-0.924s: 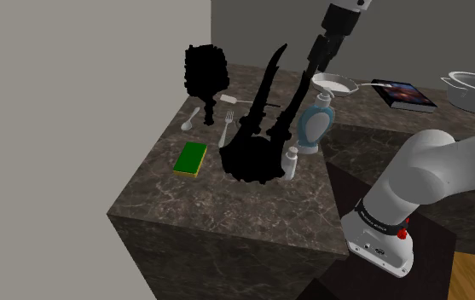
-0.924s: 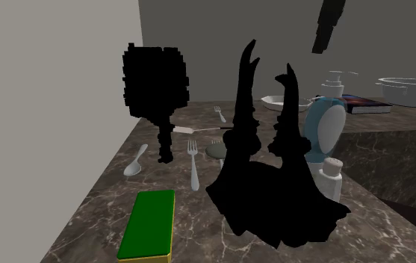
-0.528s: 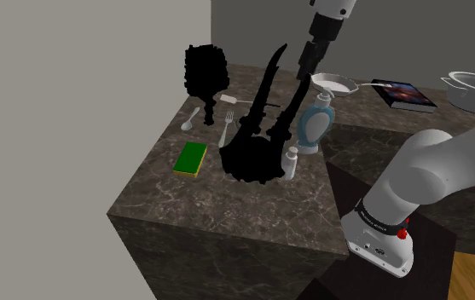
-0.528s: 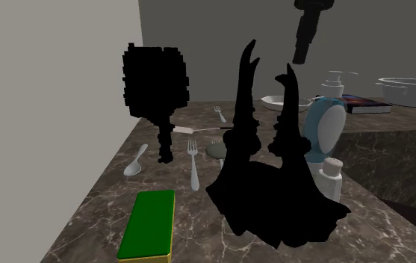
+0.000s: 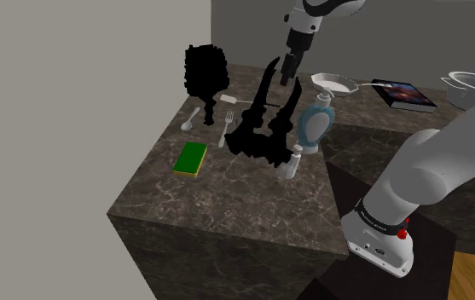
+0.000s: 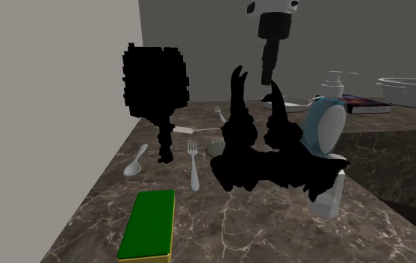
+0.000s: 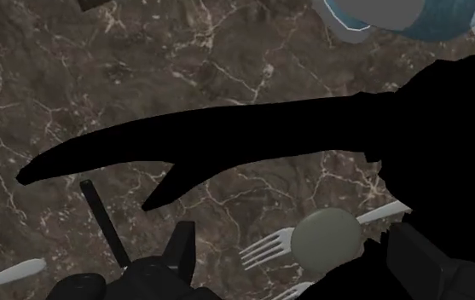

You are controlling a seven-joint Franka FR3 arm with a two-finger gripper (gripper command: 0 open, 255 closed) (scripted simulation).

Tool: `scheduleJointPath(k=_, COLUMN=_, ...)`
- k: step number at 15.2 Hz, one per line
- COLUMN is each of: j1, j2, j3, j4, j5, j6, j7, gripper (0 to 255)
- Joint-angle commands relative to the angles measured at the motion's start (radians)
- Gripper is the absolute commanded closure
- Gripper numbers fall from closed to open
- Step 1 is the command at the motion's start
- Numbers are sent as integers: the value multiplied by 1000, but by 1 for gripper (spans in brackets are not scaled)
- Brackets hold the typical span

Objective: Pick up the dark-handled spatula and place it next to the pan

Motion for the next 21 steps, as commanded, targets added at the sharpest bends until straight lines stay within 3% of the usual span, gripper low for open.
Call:
scheduleJointPath(k=1, j1=0, j2=81, j3=-24, j4=43, j5=-3, j6=27, j7=-60, gripper=0)
scheduleJointPath(k=10, j1=-4, j2=450, j3=-63, j4=300, j5=27, j6=91, j7=-268, gripper=0)
scheduleJointPath(k=19, j1=-46, j2=840, j3=-46, j4=682, j5=54, j6=59, j7=-431, gripper=0)
scheduleJointPath(k=21, j1=-49, j2=868, j3=-43, j4=702, j5=54, j6=65, j7=-439, gripper=0)
